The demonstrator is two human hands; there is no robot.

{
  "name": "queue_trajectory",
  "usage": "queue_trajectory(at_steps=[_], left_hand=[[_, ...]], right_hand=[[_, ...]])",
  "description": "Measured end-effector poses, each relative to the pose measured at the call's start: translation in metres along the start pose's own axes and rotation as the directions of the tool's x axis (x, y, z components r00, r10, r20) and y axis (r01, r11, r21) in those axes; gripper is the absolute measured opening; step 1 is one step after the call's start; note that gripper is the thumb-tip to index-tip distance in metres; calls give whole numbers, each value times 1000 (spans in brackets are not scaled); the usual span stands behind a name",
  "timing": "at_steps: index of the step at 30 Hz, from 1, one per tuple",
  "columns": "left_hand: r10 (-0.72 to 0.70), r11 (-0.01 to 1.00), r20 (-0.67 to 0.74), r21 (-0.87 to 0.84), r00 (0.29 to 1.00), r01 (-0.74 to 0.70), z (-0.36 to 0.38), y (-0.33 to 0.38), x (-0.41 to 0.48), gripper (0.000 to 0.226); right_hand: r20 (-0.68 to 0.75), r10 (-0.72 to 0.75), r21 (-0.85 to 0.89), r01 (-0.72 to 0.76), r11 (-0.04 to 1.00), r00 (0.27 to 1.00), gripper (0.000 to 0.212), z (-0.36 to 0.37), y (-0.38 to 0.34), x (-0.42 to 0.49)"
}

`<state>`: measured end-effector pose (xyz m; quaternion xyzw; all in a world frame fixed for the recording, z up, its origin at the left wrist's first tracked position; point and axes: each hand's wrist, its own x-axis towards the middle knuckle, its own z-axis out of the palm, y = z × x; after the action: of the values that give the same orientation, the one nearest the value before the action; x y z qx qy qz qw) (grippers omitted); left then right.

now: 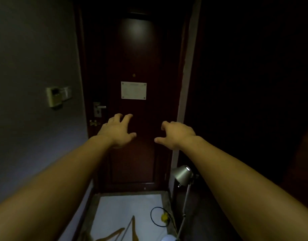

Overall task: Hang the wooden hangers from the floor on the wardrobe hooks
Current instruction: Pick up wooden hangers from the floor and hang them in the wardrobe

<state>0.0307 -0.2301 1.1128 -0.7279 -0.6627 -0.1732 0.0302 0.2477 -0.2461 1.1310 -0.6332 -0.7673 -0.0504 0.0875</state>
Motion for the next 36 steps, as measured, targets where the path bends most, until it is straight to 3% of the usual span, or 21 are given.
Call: queue_trajectory(at_steps=[14, 24, 36], left_hand=[[-98, 994, 182, -25, 978, 104, 50, -147, 21, 86], [-137, 990, 306, 11, 942, 141, 123, -184, 56, 84], [-287, 953, 427, 40, 858, 299, 226, -191, 146, 87]], right_hand=[[93, -105, 49, 101, 994, 990, 68, 78, -121, 92], [243, -115, 99, 93, 991, 963, 72, 175, -123, 158], [367, -201, 185, 141, 973, 908, 70, 282, -88, 281]])
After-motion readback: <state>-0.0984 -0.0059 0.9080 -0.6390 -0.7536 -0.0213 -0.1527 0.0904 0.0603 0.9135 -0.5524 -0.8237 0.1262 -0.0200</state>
